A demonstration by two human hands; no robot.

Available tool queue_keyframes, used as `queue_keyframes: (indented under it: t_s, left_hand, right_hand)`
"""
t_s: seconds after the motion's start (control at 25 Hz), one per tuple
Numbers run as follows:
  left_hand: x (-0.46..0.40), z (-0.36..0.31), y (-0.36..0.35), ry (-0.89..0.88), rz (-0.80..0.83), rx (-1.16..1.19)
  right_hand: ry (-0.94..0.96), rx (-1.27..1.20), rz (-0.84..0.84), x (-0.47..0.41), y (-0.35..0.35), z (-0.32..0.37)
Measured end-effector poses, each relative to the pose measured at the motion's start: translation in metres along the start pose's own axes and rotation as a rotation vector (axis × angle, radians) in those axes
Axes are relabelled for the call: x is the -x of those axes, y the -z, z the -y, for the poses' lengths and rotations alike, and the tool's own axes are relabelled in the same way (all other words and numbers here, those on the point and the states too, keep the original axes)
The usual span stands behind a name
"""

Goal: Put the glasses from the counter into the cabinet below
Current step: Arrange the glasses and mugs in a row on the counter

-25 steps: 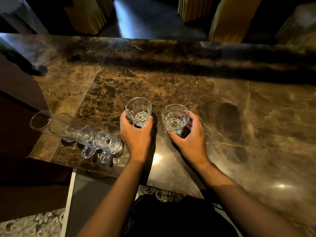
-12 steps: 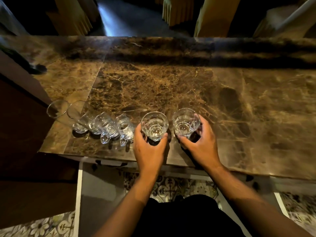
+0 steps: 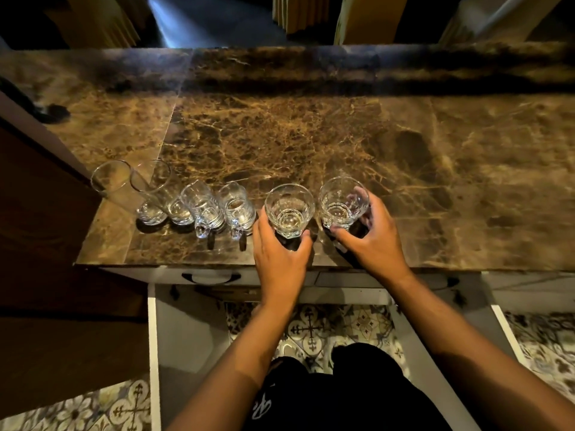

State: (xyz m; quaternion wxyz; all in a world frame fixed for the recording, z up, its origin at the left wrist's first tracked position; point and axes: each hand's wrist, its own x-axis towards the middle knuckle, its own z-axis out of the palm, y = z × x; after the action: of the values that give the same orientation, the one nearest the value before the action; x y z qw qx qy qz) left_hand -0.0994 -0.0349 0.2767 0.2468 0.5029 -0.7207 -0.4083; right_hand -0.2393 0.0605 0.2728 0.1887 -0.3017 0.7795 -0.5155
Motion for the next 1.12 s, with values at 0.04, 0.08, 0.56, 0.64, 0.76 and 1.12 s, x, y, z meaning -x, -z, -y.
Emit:
queue_keyframes:
  t_s: [0.04,0.08,0.56,0.64,0.76,1.12]
  left_hand:
    - [0.002,0.000,0.001,0.005,0.009,-0.027]
    - [0.004,0.001,0.002,0.010,0.005,-0.020]
    - [0.013,-0.013,-0.010,0.107,-0.255,0.106]
    - [0.013,-0.011,-0.010,0.097,-0.285,0.101]
    - [0.011,-0.010,-0.012,0.103,-0.319,0.106]
    - [0.009,-0.010,-0.017,0.115,-0.410,0.174]
  right_hand:
    - [0.001,-0.009,0.010,0.001,0.000,0.001]
    - [0.001,-0.014,0.020,0.003,0.001,0.001]
    - [0.044,-0.005,0.108,0.002,0.005,0.000]
    - [0.047,-0.004,0.124,0.000,0.004,-0.001]
    - [0.054,-0.003,0.123,-0.002,0.002,-0.002]
    - [0.079,0.007,0.133,-0.002,-0.002,0.002]
